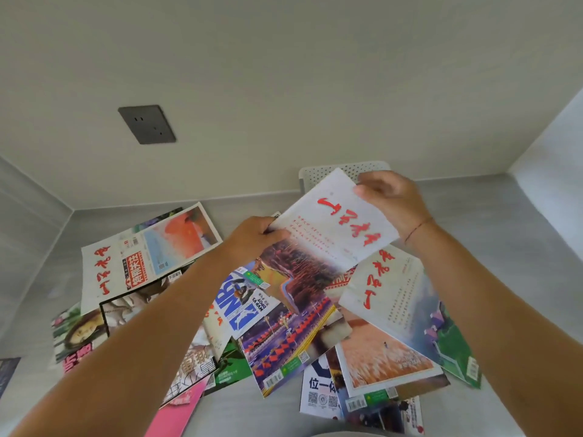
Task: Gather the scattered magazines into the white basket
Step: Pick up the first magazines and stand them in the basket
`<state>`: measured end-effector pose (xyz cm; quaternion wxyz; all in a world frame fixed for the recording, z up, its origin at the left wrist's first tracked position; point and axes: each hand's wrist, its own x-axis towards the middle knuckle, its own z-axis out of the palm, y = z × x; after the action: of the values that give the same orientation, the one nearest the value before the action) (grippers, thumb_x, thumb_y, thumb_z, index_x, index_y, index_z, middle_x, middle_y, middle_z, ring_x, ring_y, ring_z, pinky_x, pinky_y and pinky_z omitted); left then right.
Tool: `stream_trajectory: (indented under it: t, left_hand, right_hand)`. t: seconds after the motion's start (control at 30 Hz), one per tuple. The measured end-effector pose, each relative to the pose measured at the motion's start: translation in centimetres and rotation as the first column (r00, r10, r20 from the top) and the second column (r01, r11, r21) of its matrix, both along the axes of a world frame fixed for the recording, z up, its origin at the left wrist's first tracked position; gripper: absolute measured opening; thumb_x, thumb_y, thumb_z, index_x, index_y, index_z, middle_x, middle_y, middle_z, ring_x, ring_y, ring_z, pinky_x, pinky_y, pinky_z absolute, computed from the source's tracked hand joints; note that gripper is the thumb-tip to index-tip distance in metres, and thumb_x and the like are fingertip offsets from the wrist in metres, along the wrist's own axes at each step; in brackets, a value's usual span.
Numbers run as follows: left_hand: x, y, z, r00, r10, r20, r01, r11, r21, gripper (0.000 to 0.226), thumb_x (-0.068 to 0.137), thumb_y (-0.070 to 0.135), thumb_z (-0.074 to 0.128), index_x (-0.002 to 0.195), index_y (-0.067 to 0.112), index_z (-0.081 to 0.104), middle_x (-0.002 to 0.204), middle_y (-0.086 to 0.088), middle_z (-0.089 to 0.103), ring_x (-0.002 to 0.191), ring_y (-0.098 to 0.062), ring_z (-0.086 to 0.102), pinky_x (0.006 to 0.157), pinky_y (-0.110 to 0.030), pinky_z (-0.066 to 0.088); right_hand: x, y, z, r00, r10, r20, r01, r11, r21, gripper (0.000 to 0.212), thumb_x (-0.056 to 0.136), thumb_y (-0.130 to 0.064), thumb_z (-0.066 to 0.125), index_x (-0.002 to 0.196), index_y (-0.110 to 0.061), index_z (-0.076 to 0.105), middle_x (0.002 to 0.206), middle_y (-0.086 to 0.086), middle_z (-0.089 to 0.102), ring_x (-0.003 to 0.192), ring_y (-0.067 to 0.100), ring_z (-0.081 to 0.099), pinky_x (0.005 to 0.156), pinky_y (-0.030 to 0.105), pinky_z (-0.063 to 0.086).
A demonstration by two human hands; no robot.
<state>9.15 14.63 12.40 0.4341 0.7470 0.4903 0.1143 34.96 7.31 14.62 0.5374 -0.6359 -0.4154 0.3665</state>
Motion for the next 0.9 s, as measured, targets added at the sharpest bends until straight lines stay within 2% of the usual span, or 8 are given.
stream_trajectory:
  t: [0.1, 0.2, 0.33, 0.43, 0.53, 0.7, 0.8, 0.9]
  left_hand:
    - [0.9, 0.7, 0.1, 0.994, 0.083, 0.072, -0.077, 0.994, -0.079, 0.022, 0.088, 0.020, 0.063, 0.105, 0.006, 0.067, 0.091, -0.023, 0.070, 0.072, -0.030, 0.064, 0.075, -0.051, 0.055]
    - [2.1, 1.8, 0.0, 0.994, 0.078, 0.080, -0.070, 0.992, -0.105, 0.022, 0.088, 0.019, 0.063, 0.105, 0.006, 0.067, 0.090, -0.025, 0.069, 0.072, -0.030, 0.062, 0.077, -0.054, 0.054]
    - [4.3, 3.2, 0.3, 0.971, 0.149, 0.186, -0.113, 0.975, -0.192, 0.011, 0.088, 0.022, 0.063, 0.094, 0.015, 0.070, 0.084, -0.015, 0.069, 0.074, -0.030, 0.065, 0.080, -0.051, 0.054]
    - [6.1, 4.5, 0.8, 0.943, 0.165, 0.289, -0.101, 0.969, -0.224, 0.009, 0.090, 0.024, 0.060, 0.092, 0.020, 0.068, 0.086, -0.004, 0.072, 0.076, -0.019, 0.069, 0.084, -0.040, 0.056]
    - [8.3, 6.1, 1.1, 0.918, 0.163, 0.361, -0.078, 0.968, -0.240, 0.021, 0.095, 0.018, 0.053, 0.113, 0.016, 0.062, 0.108, 0.000, 0.069, 0.094, -0.010, 0.066, 0.082, -0.021, 0.052]
    - [11.9, 9.9, 1.9, 0.924, 0.216, 0.316, -0.198, 0.976, -0.086, 0.035, 0.089, 0.011, 0.062, 0.123, 0.005, 0.060, 0.120, -0.011, 0.065, 0.104, -0.024, 0.063, 0.091, -0.034, 0.051]
    - [13.8, 12.6, 2.6, 0.937, 0.218, 0.272, -0.227, 0.974, 0.001, 0.033, 0.089, 0.009, 0.060, 0.121, 0.005, 0.062, 0.116, -0.011, 0.066, 0.096, -0.024, 0.063, 0.079, -0.032, 0.053]
    - [15.3, 15.0, 2.5, 0.960, 0.198, 0.196, -0.211, 0.976, 0.048, 0.028, 0.091, 0.008, 0.051, 0.116, 0.003, 0.063, 0.116, -0.016, 0.066, 0.102, -0.034, 0.064, 0.087, -0.043, 0.055]
  right_hand:
    - [3.8, -0.2, -2.7, 0.972, -0.132, -0.196, 0.129, 0.991, -0.030, 0.035, 0.081, -0.017, 0.068, 0.111, -0.017, 0.049, 0.107, 0.001, 0.060, 0.102, 0.013, 0.058, 0.084, 0.021, 0.044]
    - [5.9, -0.9, -5.4, 0.922, -0.047, -0.384, -0.026, 0.982, -0.185, 0.051, 0.082, -0.028, 0.064, 0.129, -0.019, 0.046, 0.115, -0.003, 0.063, 0.116, 0.014, 0.055, 0.093, 0.030, 0.040]
    - [6.6, -0.5, -7.4, 0.861, 0.063, -0.504, -0.192, 0.959, -0.208, 0.042, 0.083, -0.019, 0.060, 0.123, -0.023, 0.052, 0.125, -0.001, 0.061, 0.118, 0.019, 0.054, 0.103, 0.041, 0.037]
    - [6.8, 0.7, -7.6, 0.894, 0.090, -0.439, -0.212, 0.948, -0.237, 0.033, 0.091, -0.007, 0.051, 0.122, -0.015, 0.055, 0.126, 0.006, 0.060, 0.116, 0.022, 0.056, 0.099, 0.039, 0.043]
    - [7.8, 2.8, -6.6, 0.941, -0.017, -0.337, -0.058, 0.976, -0.210, 0.022, 0.090, -0.003, 0.051, 0.100, -0.017, 0.065, 0.105, 0.007, 0.067, 0.097, 0.019, 0.063, 0.092, 0.038, 0.048]
    - [11.7, 8.5, -2.9, 0.986, -0.086, -0.144, 0.074, 0.994, -0.086, 0.021, 0.088, -0.002, 0.053, 0.102, -0.011, 0.065, 0.089, 0.005, 0.066, 0.084, 0.022, 0.061, 0.078, 0.034, 0.050]
    - [13.8, 11.5, -1.3, 0.993, -0.068, -0.093, 0.066, 0.998, -0.016, 0.021, 0.087, -0.004, 0.055, 0.101, -0.016, 0.066, 0.098, 0.009, 0.066, 0.092, 0.023, 0.060, 0.088, 0.039, 0.049]
    - [15.0, 13.8, -1.7, 0.994, -0.094, -0.054, 0.092, 0.995, -0.041, 0.019, 0.086, -0.004, 0.058, 0.094, -0.019, 0.067, 0.097, 0.008, 0.066, 0.093, 0.023, 0.061, 0.095, 0.041, 0.049]
